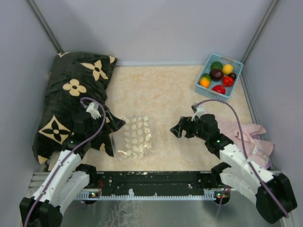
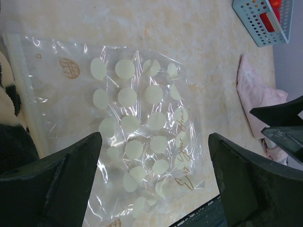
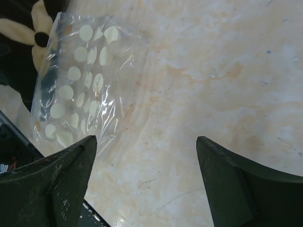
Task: Place the food in the zip-top bag and seal the zipper
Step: Move the zipper food storage bag to the center of the board.
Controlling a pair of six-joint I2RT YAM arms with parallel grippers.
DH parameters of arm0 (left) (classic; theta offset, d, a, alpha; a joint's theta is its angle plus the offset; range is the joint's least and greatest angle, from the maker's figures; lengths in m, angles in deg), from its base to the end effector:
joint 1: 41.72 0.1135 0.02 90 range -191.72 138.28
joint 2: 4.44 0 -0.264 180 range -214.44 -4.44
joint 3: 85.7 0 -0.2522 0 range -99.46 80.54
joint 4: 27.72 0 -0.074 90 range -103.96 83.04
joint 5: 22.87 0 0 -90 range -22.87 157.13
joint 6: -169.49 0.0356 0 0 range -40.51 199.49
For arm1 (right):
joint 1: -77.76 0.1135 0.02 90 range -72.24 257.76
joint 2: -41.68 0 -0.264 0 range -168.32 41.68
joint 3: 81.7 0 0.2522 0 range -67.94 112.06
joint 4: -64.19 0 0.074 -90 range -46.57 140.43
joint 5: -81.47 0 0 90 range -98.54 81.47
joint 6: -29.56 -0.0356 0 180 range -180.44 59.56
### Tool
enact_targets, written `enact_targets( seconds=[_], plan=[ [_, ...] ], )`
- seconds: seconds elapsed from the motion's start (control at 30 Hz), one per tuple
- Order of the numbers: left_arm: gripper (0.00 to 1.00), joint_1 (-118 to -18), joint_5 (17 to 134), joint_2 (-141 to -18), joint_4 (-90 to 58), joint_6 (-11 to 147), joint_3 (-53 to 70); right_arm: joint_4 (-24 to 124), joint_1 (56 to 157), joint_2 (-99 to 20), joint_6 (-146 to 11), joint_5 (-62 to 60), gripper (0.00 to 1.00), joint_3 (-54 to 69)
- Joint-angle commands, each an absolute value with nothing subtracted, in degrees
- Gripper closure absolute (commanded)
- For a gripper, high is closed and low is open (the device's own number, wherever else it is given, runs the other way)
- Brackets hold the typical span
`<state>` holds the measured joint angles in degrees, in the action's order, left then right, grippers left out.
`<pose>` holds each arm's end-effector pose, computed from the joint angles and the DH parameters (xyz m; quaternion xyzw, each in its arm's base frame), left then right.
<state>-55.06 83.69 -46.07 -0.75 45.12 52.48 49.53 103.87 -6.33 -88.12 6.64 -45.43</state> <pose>0.1644 -0.0494 0.2410 -0.0796 0.8424 -0.3219 0.4248 0.1641 0.0908 0.2102 -0.0580 0.8433 0.3363 0.4151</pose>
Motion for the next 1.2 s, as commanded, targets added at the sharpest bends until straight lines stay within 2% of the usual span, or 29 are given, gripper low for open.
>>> enact_targets(
  seconds=[0.0, 0.27, 0.67, 0.83, 0.9, 1.07, 1.1, 1.17],
  plan=[
    [0.00, -54.73, 84.87, -45.65, -5.98, 42.24, 54.58, 63.63, 111.14, -15.49, -90.79, 3.38, 0.13, -43.80],
    [0.00, -54.73, 85.95, -46.27, -7.07, 42.27, 54.52, 69.77, 118.92, -33.07, -90.74, 1.90, 0.14, -35.67],
    [0.02, -54.73, 89.66, -47.61, -9.78, 41.26, 55.62, 72.05, 121.14, -46.15, -92.09, 1.64, 0.33, -30.30],
    [0.02, -54.73, 90.82, -48.80, -10.78, 41.17, 55.98, 70.88, 121.20, -47.17, -91.05, -0.84, 0.51, -30.10],
    [0.03, -54.75, 91.68, -49.38, -11.40, 40.96, 56.29, 69.46, 121.11, -47.05, -90.39, -2.44, 0.68, -29.87],
    [0.04, -54.82, 93.01, -50.69, -12.09, 40.99, 56.39, 65.46, 120.24, -46.06, -87.71, -5.69, 0.97, -29.33],
    [0.04, -54.82, 93.15, -50.92, -12.19, 40.95, 56.39, 64.84, 119.71, -45.71, -87.04, -6.13, 1.00, -29.35],
    [0.05, -54.82, 93.38, -51.11, -12.43, 41.04, 56.51, 63.22, 117.73, -44.33, -85.95, -6.82, 1.00, -29.67]
  ],
)
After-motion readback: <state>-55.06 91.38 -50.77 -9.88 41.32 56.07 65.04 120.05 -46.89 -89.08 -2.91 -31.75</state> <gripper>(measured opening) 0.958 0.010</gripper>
